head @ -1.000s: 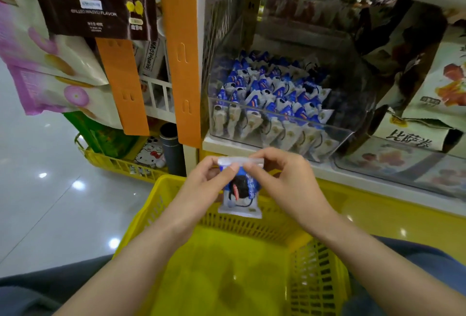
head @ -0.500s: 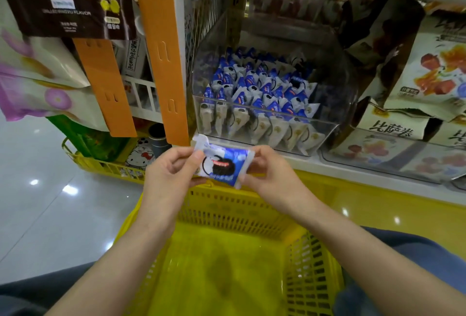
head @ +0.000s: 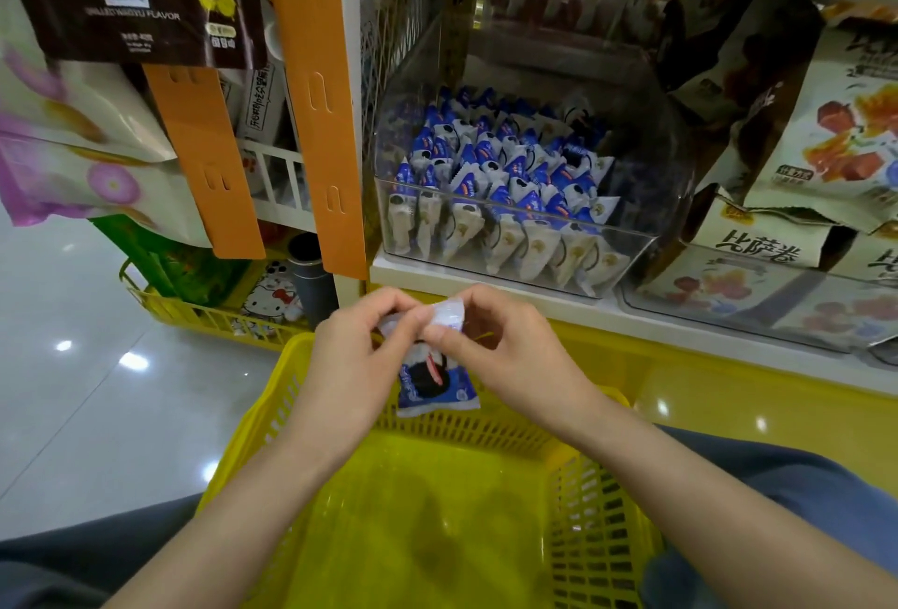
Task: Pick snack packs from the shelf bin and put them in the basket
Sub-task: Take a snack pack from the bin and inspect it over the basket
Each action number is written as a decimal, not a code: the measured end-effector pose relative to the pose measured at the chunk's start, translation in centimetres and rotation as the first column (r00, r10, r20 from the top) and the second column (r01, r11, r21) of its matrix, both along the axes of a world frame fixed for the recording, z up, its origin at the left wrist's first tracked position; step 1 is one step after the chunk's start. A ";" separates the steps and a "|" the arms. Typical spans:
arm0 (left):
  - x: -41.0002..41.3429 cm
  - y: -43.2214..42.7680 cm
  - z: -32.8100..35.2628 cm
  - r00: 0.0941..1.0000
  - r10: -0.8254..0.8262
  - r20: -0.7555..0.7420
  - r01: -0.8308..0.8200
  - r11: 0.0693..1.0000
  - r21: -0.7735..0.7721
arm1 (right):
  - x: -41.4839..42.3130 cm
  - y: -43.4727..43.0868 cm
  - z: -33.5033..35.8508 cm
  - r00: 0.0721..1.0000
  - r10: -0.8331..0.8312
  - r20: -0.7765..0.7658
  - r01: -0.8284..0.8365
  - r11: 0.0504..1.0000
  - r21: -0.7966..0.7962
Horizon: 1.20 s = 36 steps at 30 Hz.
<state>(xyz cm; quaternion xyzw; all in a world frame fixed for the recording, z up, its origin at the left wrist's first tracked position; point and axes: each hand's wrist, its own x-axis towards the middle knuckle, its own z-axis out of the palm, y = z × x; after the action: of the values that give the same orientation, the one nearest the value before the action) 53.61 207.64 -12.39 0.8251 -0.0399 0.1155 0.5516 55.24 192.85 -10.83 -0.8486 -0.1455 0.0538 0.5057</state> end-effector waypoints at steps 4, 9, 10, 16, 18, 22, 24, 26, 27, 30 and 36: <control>-0.1 -0.4 -0.2 0.996 0.053 -0.072 -0.061 0.991 -0.118 | 0.2 0.0 0.0 0.998 -0.056 0.013 0.055 0.996 0.065; -0.1 -0.7 0.4 0.967 -0.046 -0.252 -0.054 0.925 -0.376 | 0.3 0.0 -0.2 0.993 -0.097 -0.070 0.106 0.984 0.145; -0.2 -0.8 0.5 0.956 -0.077 -0.284 -0.051 0.907 -0.418 | 0.3 -0.1 -0.2 0.991 -0.101 -0.083 0.113 0.983 0.146; -0.6 -1.3 0.2 0.882 -0.233 -0.410 -0.003 0.867 -0.499 | 0.7 -0.4 0.1 0.972 -0.197 -0.128 0.224 0.940 0.257; -0.4 -1.1 0.1 0.904 -0.150 -0.401 -0.065 0.878 -0.474 | 0.7 -0.3 0.4 0.982 -0.138 -0.131 0.173 0.934 0.312; 0.4 -0.3 -0.3 0.947 0.061 -0.316 -0.171 0.927 -0.333 | 0.2 0.1 0.2 0.992 0.049 -0.113 -0.001 0.923 0.385; 0.5 -0.4 -0.4 0.958 0.074 -0.276 -0.164 0.934 -0.317 | 0.0 0.4 -0.1 0.995 0.066 -0.075 -0.036 0.936 0.351; 0.2 -0.7 -0.3 0.961 0.035 -0.274 -0.130 0.933 -0.336 | 0.0 0.5 -0.3 0.999 0.019 -0.050 -0.002 0.948 0.319; 0.1 -0.9 -0.3 0.960 -0.010 -0.281 -0.097 0.925 -0.367 | 0.0 0.5 -0.4 0.999 -0.018 -0.033 0.027 0.956 0.292; -0.5 -1.4 -0.2 0.940 -0.171 -0.297 0.019 0.891 -0.454 | 0.2 0.5 -0.6 0.993 -0.109 0.045 0.099 0.980 0.173; -0.6 -1.6 0.3 0.926 -0.206 -0.316 0.051 0.899 -0.435 | 0.5 0.5 -0.5 0.995 -0.090 0.033 0.084 0.984 0.156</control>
<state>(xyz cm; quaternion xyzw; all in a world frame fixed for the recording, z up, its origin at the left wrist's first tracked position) 53.06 206.01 -12.12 0.6899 0.0304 -0.0662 0.7203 55.72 193.32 -11.37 -0.8134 -0.1222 0.0034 0.5687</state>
